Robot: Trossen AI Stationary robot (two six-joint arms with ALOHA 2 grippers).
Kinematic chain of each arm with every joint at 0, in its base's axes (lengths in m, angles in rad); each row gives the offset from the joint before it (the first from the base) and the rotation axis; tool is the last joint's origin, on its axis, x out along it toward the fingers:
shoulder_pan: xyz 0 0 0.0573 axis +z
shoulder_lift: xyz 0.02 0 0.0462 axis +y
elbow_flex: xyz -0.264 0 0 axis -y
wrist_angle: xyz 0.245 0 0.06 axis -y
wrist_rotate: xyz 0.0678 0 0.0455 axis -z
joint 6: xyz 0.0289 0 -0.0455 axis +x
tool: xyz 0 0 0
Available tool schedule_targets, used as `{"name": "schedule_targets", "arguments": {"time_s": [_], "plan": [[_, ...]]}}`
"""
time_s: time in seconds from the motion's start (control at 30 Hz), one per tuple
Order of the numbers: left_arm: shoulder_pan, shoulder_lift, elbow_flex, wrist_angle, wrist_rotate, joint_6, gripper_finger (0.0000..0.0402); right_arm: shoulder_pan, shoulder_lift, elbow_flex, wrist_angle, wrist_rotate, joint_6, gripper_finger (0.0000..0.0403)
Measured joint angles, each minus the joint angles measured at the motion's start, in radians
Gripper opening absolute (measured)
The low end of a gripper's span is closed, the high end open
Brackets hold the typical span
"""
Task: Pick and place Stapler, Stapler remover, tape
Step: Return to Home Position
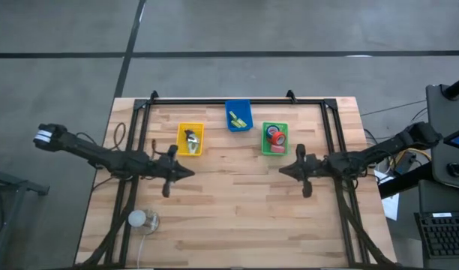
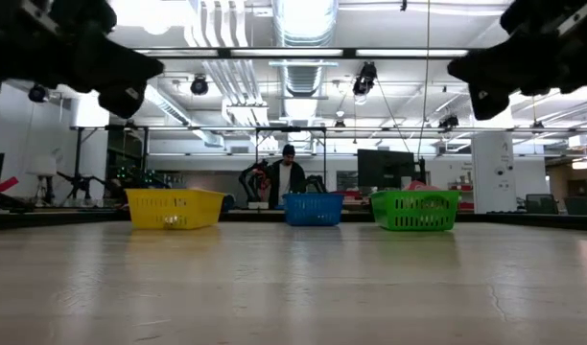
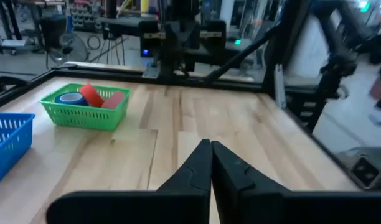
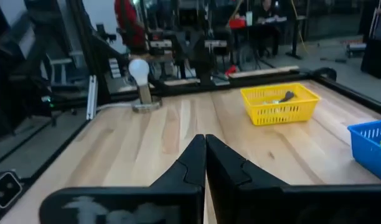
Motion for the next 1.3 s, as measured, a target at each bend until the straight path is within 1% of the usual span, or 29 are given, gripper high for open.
{"name": "schedule_targets", "arguments": {"time_s": [0.1, 0.23, 0.37, 0.5, 0.63, 0.77, 1.0, 1.03, 1.17, 1.3], "plan": [[0.0, -0.108, -0.059, 0.0, 0.002, -0.014, 0.0011, 0.0, -0.085, -0.047, -0.002, 0.0, -0.003, 0.0008], [0.0, -0.236, -0.124, -0.023, 0.001, -0.012, 0.0009, 0.0, -0.195, -0.104, -0.018, 0.014, -0.049, 0.0008], [0.0, -0.342, -0.161, -0.068, 0.013, -0.026, 0.0004, 0.0, -0.294, -0.105, -0.129, 0.021, -0.038, 0.0008], [0.0, -0.427, -0.163, -0.184, 0.014, -0.028, 0.0009, 0.0, -0.375, -0.105, -0.234, 0.021, -0.042, 0.0008], [0.001, -0.499, -0.163, -0.231, 0.034, -0.033, 0.0012, 0.0, -0.45, -0.105, -0.34, 0.021, -0.04, 0.0008], [0.001, -0.572, -0.163, -0.286, 0.06, -0.003, 0.0007, 0.0, -0.519, -0.105, -0.412, 0.021, -0.054, 0.0008], [0.001, -0.707, -0.164, -0.46, 0.059, 0.001, 0.0007, 0.0, -0.636, -0.105, -0.558, 0.021, -0.106, 0.0008], [0.001, -0.727, -0.164, -0.47, 0.063, 0.001, 0.0008, 0.0, -0.646, -0.105, -0.553, 0.02, -0.106, 0.0008], [0.0, -0.73, -0.154, -0.492, 0.098, 0.016, 0.0007, 0.0, -0.682, -0.105, -0.559, 0.009, -0.132, 0.0008], [0.002, -0.732, -0.157, -0.491, 0.093, 0.029, 0.0004, 0.0, -0.705, -0.105, -0.558, 0.009, -0.134, 0.0008]]}}
